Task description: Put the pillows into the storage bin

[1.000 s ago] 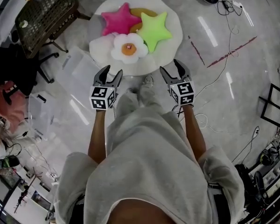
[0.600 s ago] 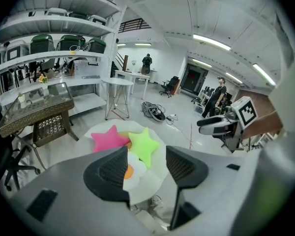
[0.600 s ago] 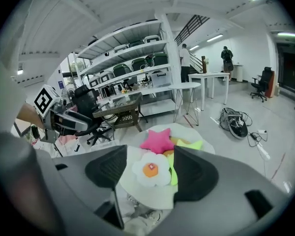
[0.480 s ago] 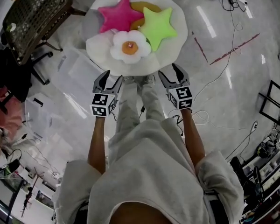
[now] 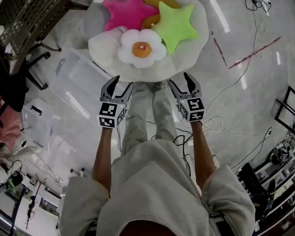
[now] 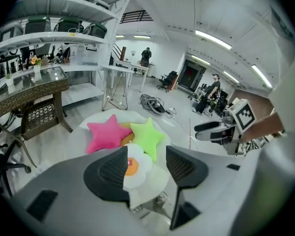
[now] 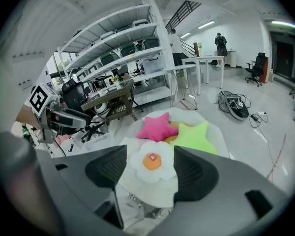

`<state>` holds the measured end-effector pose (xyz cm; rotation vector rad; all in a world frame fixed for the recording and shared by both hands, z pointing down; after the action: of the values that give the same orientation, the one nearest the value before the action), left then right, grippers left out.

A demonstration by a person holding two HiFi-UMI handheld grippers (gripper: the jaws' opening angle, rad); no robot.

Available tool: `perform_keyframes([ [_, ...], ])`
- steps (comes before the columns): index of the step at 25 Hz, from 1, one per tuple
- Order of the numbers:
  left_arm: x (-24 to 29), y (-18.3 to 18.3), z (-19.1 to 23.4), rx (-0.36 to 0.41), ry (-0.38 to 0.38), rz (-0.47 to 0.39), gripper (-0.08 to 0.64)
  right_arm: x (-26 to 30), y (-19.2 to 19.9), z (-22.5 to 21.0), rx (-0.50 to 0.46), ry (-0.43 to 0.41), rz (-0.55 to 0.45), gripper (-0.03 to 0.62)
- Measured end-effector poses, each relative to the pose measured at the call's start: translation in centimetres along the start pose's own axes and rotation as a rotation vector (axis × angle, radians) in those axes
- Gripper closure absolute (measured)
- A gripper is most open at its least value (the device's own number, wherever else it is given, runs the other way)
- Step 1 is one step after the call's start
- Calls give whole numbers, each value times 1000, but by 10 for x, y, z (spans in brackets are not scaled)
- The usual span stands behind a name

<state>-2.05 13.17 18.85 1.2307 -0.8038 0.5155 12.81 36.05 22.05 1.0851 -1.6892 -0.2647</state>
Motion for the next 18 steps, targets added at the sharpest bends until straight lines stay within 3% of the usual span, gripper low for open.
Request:
perform_keyframes([
  [12, 82, 55, 20, -25, 20, 29, 319, 99, 76, -40, 33, -34, 90, 308],
  [18, 131, 71, 31, -39, 25, 11, 319, 164, 98, -81, 29, -29, 100, 305],
])
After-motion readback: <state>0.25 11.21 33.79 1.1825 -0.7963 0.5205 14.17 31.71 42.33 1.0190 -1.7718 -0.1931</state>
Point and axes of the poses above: the fingertips, and each gripper's own axes: x forward along the fingers, z to its left, y out of its underside, the point moved 7 cm from there along -x, backward along the fingers, and after that the axes turned 13 degrees about -y, right-handed, at the moved point
